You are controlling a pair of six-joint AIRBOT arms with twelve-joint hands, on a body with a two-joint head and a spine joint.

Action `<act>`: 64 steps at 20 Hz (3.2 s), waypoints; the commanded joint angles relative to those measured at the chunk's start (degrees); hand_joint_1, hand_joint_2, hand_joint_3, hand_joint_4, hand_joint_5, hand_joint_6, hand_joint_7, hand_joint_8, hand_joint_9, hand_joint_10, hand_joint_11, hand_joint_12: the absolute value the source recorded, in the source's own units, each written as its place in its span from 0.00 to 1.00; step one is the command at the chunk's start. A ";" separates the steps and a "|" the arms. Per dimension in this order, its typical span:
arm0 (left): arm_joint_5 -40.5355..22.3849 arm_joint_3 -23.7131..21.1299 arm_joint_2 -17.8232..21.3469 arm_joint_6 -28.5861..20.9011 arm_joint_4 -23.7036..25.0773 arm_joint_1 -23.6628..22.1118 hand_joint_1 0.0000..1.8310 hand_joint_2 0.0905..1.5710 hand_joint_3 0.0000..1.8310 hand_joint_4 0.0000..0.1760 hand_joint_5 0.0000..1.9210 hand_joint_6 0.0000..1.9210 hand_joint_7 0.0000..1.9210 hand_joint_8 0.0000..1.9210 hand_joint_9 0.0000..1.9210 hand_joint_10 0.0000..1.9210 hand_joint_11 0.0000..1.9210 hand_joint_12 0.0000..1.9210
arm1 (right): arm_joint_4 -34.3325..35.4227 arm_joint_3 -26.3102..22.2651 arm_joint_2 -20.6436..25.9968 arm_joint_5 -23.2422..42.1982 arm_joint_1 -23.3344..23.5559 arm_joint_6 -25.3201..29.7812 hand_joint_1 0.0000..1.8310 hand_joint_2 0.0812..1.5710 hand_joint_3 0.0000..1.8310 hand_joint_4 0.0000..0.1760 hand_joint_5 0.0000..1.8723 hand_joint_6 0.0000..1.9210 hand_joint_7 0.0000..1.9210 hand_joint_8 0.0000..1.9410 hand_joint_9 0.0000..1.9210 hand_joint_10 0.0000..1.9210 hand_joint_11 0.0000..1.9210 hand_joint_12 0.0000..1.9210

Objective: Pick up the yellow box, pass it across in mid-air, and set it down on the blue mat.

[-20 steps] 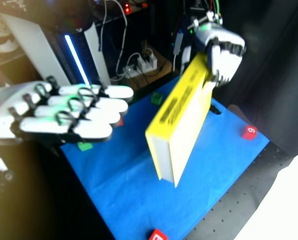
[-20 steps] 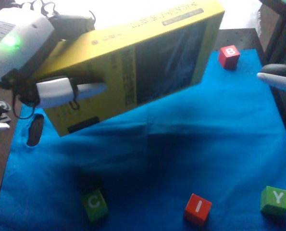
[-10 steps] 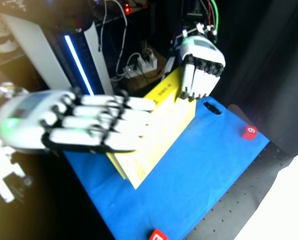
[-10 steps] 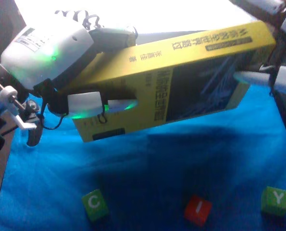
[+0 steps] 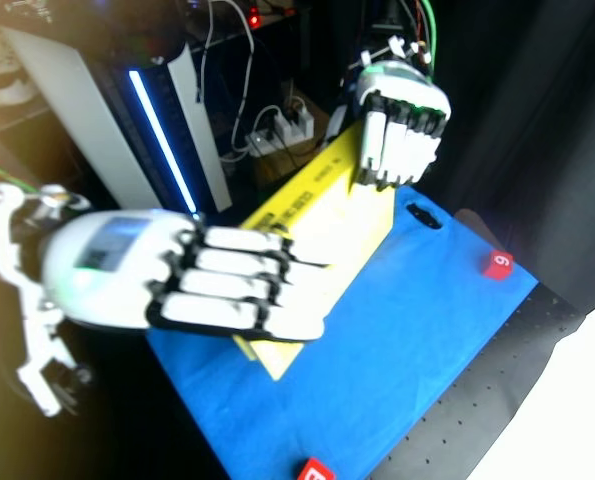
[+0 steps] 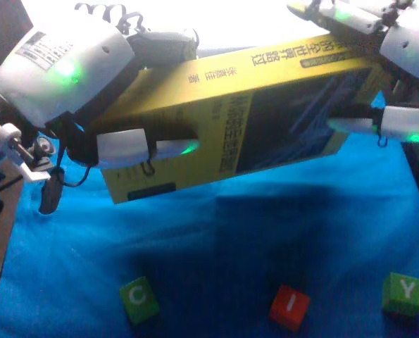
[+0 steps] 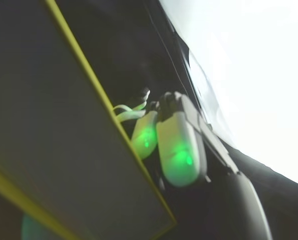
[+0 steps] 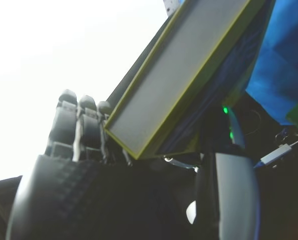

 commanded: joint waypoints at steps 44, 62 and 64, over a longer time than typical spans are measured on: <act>-27.88 -6.60 10.77 1.72 -24.22 19.15 0.27 0.65 0.01 0.78 0.00 0.00 0.00 0.00 0.00 0.00 0.00 0.00 | -1.22 -6.21 12.69 2.13 7.87 -0.77 0.85 0.75 0.00 0.00 0.66 1.00 0.76 1.00 0.83 1.00 0.86 1.00; -29.03 -6.91 10.87 1.71 -25.91 20.02 0.19 0.75 0.01 0.89 0.00 0.00 0.00 0.00 0.00 0.00 0.00 0.00 | 7.53 3.52 4.76 -15.45 5.28 -0.75 0.59 0.85 0.01 0.00 0.24 0.88 0.36 0.89 0.33 0.96 0.41 1.00; -29.04 -6.93 10.87 1.71 -25.91 20.03 0.19 0.75 0.01 0.93 0.00 0.00 0.00 0.00 0.00 0.00 0.00 0.00 | 7.53 3.80 4.48 -15.72 5.28 -0.75 0.43 0.78 0.00 0.00 0.06 0.30 0.11 0.36 0.11 0.56 0.07 0.90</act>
